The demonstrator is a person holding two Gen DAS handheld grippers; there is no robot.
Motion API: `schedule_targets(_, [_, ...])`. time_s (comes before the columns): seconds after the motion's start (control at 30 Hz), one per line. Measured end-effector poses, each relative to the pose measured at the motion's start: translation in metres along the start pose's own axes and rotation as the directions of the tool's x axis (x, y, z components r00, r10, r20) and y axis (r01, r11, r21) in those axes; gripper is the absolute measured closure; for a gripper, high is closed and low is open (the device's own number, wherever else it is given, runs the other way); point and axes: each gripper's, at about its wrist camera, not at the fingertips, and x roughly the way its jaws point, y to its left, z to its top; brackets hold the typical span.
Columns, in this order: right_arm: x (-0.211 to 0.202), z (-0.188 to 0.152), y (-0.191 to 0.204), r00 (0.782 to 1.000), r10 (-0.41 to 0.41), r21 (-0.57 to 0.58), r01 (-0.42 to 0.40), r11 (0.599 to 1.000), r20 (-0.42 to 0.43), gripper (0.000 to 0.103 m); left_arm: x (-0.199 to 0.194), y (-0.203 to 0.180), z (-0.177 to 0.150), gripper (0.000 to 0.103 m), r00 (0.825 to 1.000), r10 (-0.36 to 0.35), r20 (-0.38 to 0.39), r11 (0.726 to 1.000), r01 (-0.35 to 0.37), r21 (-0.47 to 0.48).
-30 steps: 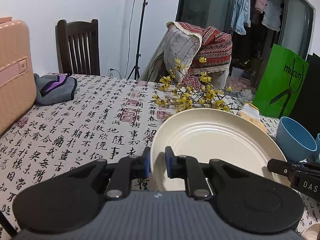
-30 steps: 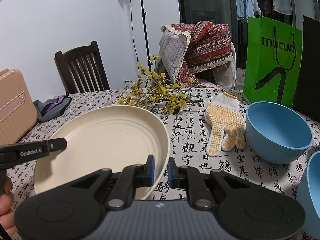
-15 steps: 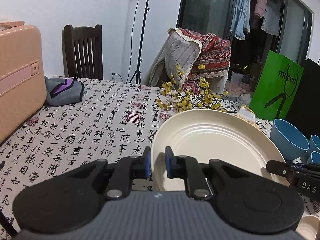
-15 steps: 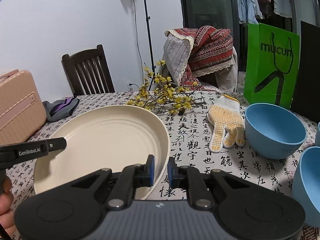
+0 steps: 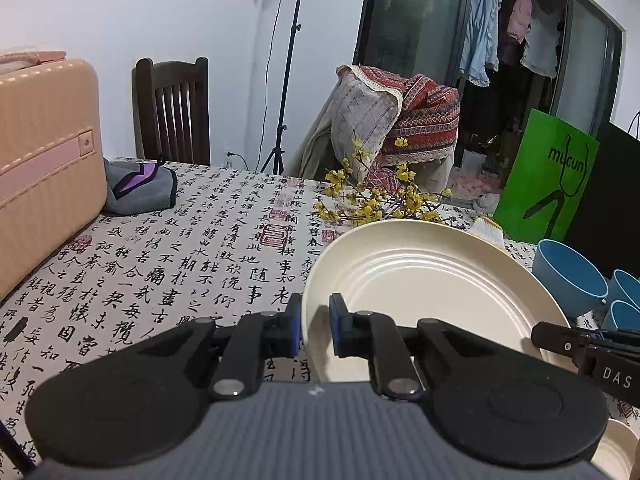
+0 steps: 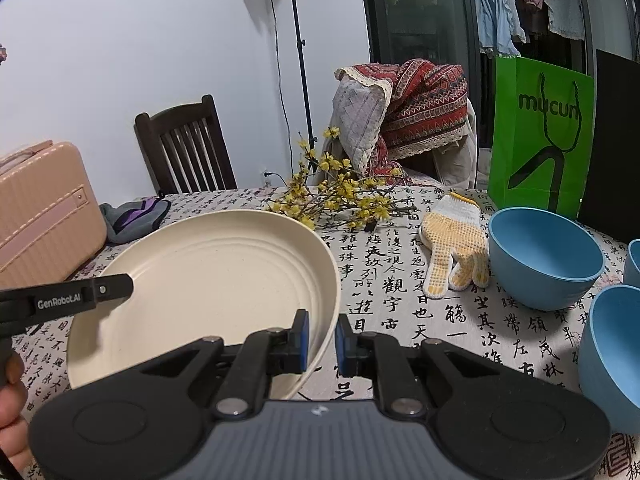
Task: Organize plates and bowls
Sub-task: 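Carry the held cream plate with both grippers toward the blue bowls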
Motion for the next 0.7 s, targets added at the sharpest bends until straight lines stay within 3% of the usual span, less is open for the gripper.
schedule_targets(0.7, [-0.028,-0.008,0.006,1.000,0.006,-0.003,-0.006,1.000,0.021,0.090,-0.031,0.003,-0.009,0.089,1.000,-0.007,0.022,1.000,0.007,-0.002])
